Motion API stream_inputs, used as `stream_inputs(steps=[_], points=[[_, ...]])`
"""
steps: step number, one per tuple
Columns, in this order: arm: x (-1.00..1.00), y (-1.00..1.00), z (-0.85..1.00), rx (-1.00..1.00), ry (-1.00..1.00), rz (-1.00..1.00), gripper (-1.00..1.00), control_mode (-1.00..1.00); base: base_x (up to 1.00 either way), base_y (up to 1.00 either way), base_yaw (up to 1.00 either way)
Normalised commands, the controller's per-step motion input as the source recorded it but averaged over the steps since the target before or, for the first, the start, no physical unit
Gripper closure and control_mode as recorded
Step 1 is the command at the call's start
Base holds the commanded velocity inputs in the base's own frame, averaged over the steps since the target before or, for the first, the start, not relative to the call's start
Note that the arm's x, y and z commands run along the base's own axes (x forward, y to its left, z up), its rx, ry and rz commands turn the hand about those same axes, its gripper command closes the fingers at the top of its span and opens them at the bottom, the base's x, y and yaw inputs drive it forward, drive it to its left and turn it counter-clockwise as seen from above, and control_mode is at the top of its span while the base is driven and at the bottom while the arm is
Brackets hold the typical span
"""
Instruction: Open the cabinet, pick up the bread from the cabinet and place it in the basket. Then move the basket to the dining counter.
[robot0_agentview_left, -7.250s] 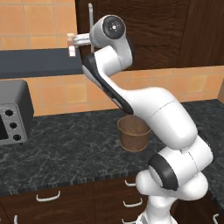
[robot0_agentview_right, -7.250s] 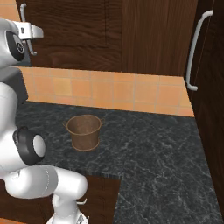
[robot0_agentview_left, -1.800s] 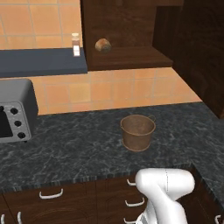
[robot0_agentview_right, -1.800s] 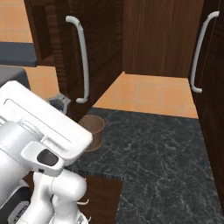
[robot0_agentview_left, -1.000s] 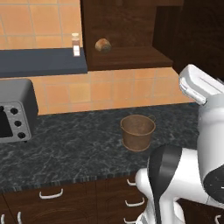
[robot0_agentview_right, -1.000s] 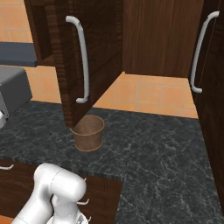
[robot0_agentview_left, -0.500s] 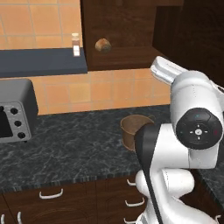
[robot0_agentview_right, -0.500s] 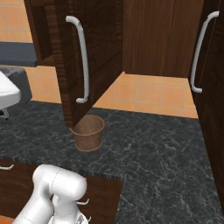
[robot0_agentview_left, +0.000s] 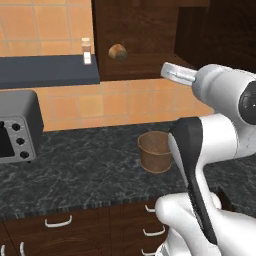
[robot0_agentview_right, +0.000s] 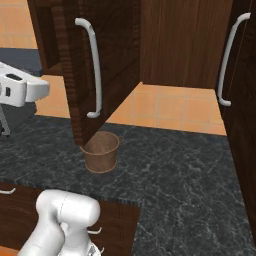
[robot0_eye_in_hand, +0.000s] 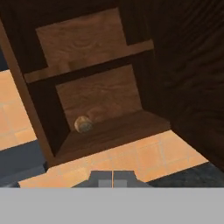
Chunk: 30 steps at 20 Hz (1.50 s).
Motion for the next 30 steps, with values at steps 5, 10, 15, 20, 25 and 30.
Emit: stream_inputs(steps=[5,10,15,20,25,30], points=[[0.81,0.19,-0.05,-0.04,0.33,0.29,-1.0,-1.0,0.0,0.0,0.0],[0.56,0.03,0.0,0.0,0.16,0.33,-1.0,-1.0,0.0,0.0,0.0],[0.34,0.3,0.0,-0.04,0.03,0.09,-1.0,-1.0,0.0,0.0,0.0],[0.48,0.1,-0.05,-0.1,0.0,0.0,-1.0,-1.0,0.0,0.0,0.0],[0.61,-0.09,-0.06,0.0,0.0,0.04,-1.0,-1.0,0.0,0.0,0.0],[0.48,0.0,-0.02,-0.01,0.0,0.0,-1.0,-1.0,0.0,0.0,0.0]])
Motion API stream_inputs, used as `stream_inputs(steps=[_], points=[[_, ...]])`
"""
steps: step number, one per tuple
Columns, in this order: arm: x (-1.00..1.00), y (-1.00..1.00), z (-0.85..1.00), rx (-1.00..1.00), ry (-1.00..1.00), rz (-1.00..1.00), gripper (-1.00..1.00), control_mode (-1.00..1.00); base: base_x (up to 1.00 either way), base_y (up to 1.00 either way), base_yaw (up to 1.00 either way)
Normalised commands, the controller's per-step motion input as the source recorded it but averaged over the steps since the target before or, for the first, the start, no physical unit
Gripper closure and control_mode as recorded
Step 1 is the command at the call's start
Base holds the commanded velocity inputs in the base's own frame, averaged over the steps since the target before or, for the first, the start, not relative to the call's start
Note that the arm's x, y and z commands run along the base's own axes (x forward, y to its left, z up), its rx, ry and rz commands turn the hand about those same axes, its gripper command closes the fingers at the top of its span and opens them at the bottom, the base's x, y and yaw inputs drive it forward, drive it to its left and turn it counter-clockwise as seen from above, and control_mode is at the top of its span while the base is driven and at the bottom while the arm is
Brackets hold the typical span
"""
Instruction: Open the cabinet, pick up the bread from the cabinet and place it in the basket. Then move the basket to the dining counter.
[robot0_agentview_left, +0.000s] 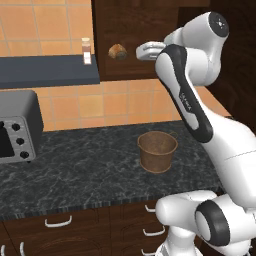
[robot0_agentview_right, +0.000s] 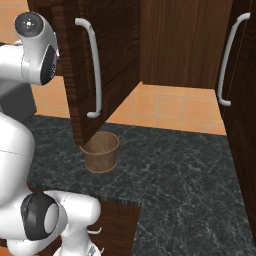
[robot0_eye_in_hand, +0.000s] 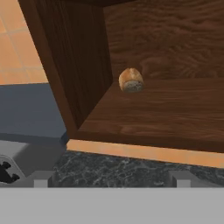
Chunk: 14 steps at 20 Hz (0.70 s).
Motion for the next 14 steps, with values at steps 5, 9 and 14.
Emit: stream_inputs(steps=[5,9,14], points=[[0.48,0.0,-0.13,-0.04,0.0,0.0,-1.0,-1.0,0.0,0.0,0.0],[0.61,0.0,-0.23,-0.01,0.05,0.04,-1.0,-1.0,0.0,0.0,0.0],[0.59,0.0,-0.1,0.0,0.0,0.05,-1.0,-1.0,0.0,0.0,0.0]])
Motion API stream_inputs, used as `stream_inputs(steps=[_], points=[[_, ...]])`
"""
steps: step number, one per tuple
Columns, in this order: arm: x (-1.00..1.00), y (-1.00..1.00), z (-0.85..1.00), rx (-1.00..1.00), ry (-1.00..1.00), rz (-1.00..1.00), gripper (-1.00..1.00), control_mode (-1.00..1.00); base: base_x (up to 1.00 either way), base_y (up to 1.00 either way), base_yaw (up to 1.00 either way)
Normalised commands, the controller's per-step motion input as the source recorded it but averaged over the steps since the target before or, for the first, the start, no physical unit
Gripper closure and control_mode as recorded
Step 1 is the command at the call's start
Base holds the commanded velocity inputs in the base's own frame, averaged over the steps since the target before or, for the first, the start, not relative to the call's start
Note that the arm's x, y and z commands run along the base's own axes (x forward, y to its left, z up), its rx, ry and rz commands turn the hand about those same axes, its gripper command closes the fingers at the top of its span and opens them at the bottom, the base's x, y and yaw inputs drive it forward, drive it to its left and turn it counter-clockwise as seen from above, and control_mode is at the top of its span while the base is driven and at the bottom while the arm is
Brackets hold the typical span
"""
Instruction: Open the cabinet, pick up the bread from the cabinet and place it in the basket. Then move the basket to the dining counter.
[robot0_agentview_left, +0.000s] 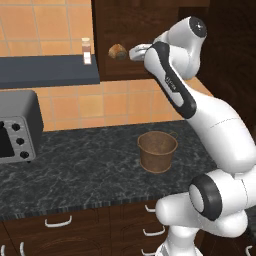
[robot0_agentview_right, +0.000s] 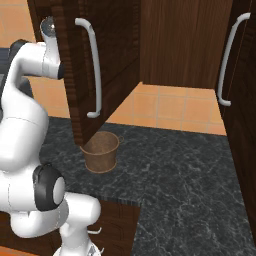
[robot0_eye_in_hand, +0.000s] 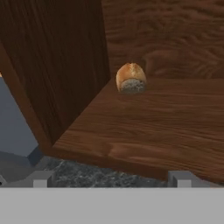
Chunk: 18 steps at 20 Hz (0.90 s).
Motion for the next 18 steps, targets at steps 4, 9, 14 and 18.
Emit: stream_inputs(steps=[4,9,14,18], points=[[0.45,0.04,0.0,0.0,0.0,0.02,-1.0,-1.0,0.0,0.0,0.0],[0.44,0.26,0.0,-0.03,0.01,0.0,-1.0,-1.0,0.0,0.0,0.0],[0.48,0.16,0.0,-0.01,0.02,0.0,-1.0,-1.0,0.0,0.0,0.0],[0.41,0.0,0.0,0.0,0.02,0.0,-1.0,-1.0,0.0,0.0,0.0]])
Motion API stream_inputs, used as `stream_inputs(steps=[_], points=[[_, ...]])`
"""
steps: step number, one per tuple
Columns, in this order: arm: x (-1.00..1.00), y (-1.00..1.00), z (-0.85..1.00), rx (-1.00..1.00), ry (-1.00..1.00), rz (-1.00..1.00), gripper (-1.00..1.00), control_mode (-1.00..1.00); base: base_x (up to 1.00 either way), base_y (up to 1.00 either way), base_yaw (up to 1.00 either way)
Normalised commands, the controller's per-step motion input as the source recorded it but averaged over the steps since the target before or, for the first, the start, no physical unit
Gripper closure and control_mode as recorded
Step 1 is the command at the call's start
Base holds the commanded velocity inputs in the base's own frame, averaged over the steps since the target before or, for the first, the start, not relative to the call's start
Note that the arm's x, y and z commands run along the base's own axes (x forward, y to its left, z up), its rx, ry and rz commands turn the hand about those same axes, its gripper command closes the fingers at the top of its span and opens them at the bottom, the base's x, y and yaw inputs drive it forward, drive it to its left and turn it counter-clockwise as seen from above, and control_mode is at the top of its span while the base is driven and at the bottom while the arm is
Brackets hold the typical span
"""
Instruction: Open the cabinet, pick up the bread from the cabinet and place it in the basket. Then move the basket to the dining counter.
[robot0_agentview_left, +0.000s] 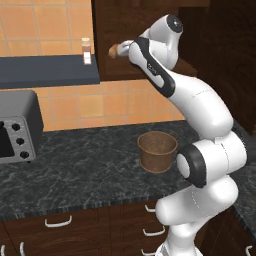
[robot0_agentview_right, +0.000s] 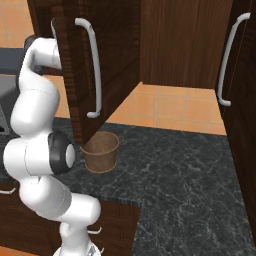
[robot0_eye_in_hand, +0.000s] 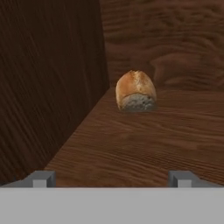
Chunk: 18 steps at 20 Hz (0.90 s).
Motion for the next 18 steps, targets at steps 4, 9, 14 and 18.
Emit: stream_inputs(steps=[4,9,14,18], points=[[0.41,0.0,0.0,0.0,0.02,0.0,-1.0,-1.0,0.0,0.0,0.0],[0.33,0.0,-0.01,0.0,0.0,0.0,-1.0,-1.0,0.0,0.0,0.0],[0.48,0.0,-0.16,0.0,0.0,0.0,-1.0,-1.0,0.0,0.0,0.0],[0.46,0.0,-0.15,0.0,0.0,0.0,-1.0,-1.0,0.0,0.0,0.0]])
